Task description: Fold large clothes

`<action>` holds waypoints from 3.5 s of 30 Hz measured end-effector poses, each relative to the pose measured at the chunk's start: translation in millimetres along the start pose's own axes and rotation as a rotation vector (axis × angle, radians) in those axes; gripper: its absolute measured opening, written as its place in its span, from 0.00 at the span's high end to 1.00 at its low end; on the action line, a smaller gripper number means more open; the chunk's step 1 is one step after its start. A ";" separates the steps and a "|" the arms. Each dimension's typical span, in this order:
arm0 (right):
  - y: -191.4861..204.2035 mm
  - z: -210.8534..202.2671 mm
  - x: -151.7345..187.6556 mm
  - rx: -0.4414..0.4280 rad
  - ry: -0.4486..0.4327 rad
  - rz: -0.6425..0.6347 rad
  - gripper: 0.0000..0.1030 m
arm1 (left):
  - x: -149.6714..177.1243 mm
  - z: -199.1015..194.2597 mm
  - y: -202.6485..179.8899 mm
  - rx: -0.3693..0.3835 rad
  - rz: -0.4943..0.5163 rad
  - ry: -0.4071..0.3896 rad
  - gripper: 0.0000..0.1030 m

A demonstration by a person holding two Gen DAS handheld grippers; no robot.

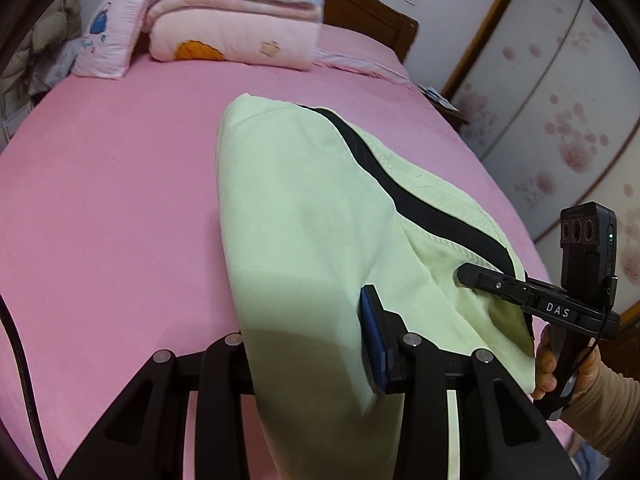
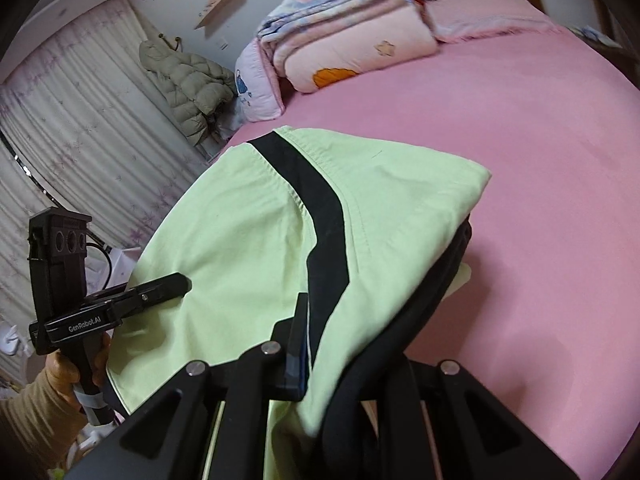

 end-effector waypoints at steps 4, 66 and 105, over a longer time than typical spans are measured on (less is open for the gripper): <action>7.5 78.1 -31.4 0.021 -0.016 -0.015 0.90 | -26.0 41.9 57.4 -0.022 0.006 -0.022 0.65; 178.6 -324.3 143.5 0.374 0.055 -0.059 0.55 | 219.7 -283.7 -290.4 -0.316 -0.064 -0.022 0.02; 166.4 -421.9 213.2 0.486 -0.013 -0.028 0.55 | 281.4 -319.0 -393.0 -0.396 -0.019 -0.056 0.02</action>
Point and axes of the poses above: each gripper's, at about its wrist camera, not at the fingertips, and z roughly the way its jaws point, y to its left, x to its underside, the point moved 1 cm from there along z, roughly the way its jaws point, and after that the axes turned 5 degrees about -z, right-handed, at the moved point
